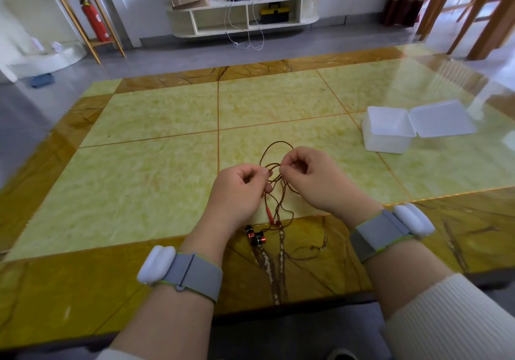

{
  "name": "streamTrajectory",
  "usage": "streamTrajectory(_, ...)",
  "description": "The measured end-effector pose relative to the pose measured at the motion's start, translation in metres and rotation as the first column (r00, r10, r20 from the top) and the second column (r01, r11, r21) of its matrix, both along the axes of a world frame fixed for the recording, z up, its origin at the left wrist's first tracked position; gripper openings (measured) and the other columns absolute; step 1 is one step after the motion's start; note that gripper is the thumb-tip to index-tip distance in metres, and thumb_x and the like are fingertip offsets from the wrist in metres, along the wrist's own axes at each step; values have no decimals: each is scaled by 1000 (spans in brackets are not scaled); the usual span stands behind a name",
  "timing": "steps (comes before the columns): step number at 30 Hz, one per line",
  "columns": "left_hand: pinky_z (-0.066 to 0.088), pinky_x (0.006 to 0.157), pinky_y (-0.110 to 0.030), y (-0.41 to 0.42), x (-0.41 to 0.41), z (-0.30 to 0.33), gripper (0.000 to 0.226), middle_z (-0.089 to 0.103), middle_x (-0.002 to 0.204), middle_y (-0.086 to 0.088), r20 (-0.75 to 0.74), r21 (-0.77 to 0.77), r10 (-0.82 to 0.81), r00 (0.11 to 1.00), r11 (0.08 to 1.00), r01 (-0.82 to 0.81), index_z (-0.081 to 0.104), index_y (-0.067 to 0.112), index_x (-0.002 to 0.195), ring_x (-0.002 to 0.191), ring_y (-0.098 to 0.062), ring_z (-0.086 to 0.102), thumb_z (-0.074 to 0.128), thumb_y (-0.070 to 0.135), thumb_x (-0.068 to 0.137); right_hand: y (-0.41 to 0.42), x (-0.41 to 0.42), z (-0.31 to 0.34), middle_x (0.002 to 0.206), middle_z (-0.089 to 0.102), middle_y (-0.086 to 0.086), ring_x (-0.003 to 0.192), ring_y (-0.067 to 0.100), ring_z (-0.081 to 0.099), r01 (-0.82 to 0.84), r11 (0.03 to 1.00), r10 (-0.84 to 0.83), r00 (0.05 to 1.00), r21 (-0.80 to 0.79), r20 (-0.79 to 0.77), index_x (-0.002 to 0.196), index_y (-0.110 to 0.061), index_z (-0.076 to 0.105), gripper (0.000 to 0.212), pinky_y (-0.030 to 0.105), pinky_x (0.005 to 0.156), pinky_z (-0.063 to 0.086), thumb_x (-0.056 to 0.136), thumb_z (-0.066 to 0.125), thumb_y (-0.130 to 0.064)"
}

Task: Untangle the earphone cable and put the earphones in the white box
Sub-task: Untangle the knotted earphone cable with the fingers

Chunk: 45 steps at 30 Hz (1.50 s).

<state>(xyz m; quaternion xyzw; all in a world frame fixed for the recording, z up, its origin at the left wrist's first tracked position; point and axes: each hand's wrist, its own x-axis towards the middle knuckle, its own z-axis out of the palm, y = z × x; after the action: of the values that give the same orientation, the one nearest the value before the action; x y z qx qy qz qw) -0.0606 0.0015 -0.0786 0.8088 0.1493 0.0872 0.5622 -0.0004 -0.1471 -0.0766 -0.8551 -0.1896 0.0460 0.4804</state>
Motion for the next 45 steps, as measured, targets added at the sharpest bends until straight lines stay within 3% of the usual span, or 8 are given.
streamTrajectory(7,46,51,-20,0,2,-1,23,71,79,-11,-13,143,20,1000,990,-18,72,19,78,56,-8,52,62,32,93,0,2,1,84,60,-10,61,8,51,62,998,-62,997,2,42,95,-23,63,6,26,63,45,90,62,-22)
streamTrajectory(12,45,52,-11,3,2,-1,20,70,71,3,10,120,21,1000,993,-22,74,21,81,54,3,55,62,32,92,1,-2,3,88,65,-12,78,14,61,-31,998,37,994,-57,101,93,-33,67,9,30,73,54,86,71,-29)
streamTrajectory(18,47,56,-11,2,1,1,18,70,70,8,12,75,24,1000,997,-25,75,21,84,59,1,59,61,29,93,1,-2,3,80,60,-11,69,10,54,-16,999,20,991,-32,130,82,-31,63,9,28,67,50,89,66,-28)
streamTrajectory(23,52,57,-24,3,0,3,23,72,76,-7,0,125,64,998,990,-64,75,18,80,61,-10,57,60,30,92,-2,6,2,79,57,-12,64,8,50,174,981,-181,981,87,68,83,-31,56,11,28,63,43,93,61,-27)
streamTrajectory(29,52,61,-27,0,0,4,21,72,80,-9,-16,148,48,999,988,-46,73,21,79,71,-21,64,62,33,92,1,-2,4,96,64,-17,92,4,57,31,998,-23,988,-51,152,102,-33,67,16,19,78,44,88,67,-26)
streamTrajectory(34,51,62,-31,0,-2,6,22,71,82,-16,5,132,20,1000,991,-20,73,19,78,65,-17,58,61,30,93,2,-5,5,84,64,-12,79,6,59,16,992,6,985,-125,171,89,-29,67,3,23,70,48,90,65,-29)
streamTrajectory(40,50,60,-21,2,-1,6,23,71,85,-18,-1,116,73,997,991,-73,75,16,81,71,-25,62,60,28,93,-3,5,4,73,53,-11,64,4,49,219,974,-224,970,57,91,93,-27,58,6,24,61,40,94,56,-21)
streamTrajectory(45,45,54,-22,1,-1,5,22,70,81,-18,15,114,57,998,992,-58,75,15,80,63,-14,55,61,27,91,2,-3,3,75,62,-14,67,1,56,27,999,-30,994,29,104,98,-29,67,10,18,69,48,88,67,-26)
